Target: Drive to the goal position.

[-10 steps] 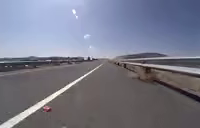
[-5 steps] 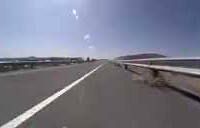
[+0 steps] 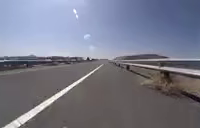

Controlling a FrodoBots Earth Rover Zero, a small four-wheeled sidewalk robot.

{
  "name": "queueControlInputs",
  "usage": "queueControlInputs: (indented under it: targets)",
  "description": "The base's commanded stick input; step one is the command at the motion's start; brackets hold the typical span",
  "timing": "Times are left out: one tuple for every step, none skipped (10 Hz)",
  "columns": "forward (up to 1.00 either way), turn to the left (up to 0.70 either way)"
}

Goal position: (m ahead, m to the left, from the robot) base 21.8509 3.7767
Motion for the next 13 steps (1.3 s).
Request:
queueControlInputs:
  targets:
    - [1.00,0.00]
    - [1.00,0.00]
    - [1.00,0.00]
    - [1.00,0.00]
    - [1.00,0.00]
    - [1.00,0.00]
    - [1.00,0.00]
    - [1.00,0.00]
    - [1.00,0.00]
    - [1.00,0.00]
    - [1.00,0.00]
    - [1.00,0.00]
    - [1.00,0.00]
